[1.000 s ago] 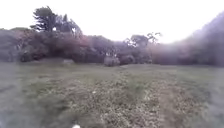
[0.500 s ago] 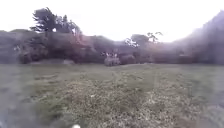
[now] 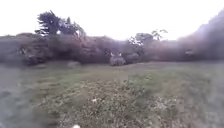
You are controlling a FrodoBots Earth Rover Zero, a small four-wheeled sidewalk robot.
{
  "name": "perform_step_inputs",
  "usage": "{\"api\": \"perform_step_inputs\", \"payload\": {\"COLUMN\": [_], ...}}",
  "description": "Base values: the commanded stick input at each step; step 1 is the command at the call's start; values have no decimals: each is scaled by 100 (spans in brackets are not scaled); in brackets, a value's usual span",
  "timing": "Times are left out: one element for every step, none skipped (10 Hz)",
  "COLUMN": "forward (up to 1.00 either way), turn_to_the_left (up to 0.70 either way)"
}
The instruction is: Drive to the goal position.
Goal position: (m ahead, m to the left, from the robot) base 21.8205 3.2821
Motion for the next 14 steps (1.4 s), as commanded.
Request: {"api": "perform_step_inputs", "payload": {"forward": [45,45,45,45,45,45,45,45,45,45,45,45,45,45], "turn_to_the_left": [18,6,0,0,0,0,0,0,0,0,0,0,0,0]}}
